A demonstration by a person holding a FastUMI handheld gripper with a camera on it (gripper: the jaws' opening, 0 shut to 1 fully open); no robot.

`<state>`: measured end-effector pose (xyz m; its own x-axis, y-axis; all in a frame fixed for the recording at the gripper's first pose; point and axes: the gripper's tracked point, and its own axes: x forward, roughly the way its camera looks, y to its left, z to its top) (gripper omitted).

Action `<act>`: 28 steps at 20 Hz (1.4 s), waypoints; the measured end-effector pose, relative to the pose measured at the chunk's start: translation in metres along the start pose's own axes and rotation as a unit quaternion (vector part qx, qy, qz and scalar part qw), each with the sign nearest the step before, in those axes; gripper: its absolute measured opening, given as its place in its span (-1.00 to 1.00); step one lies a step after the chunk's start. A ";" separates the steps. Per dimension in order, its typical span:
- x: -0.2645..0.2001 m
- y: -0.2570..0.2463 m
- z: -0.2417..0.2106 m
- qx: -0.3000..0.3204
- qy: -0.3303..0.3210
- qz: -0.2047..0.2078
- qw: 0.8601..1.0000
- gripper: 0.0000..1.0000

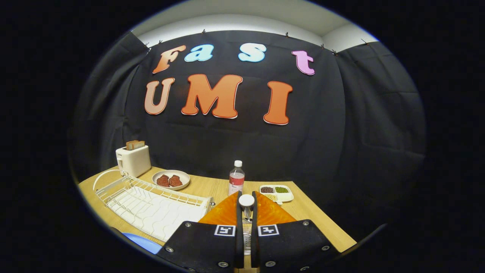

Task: Take the plate from the dish rack, then take the spoon from the basket and place it into the plate.

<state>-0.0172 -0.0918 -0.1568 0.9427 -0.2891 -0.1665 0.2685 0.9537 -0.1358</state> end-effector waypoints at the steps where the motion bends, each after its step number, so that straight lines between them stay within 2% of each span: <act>1: -0.007 0.004 0.005 0.002 0.000 0.008 1.000 -0.86; 6: -0.043 0.032 0.016 0.026 0.002 0.059 0.998 -0.86; 11: -0.080 0.096 0.001 0.031 0.015 0.169 0.985 -0.86; 17: -0.132 0.170 -0.011 0.033 0.014 0.300 0.953 -0.86; 20: -0.145 0.199 -0.036 0.021 0.015 0.351 0.936 -0.86; 23: -0.150 0.220 -0.070 0.026 0.039 0.385 0.922 -0.86; 28: -0.150 0.224 -0.103 0.029 0.063 0.392 0.917 -0.86</act>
<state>-0.1189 0.1567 -0.2632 0.8213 0.4835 -0.3027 -0.4685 0.8745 0.1258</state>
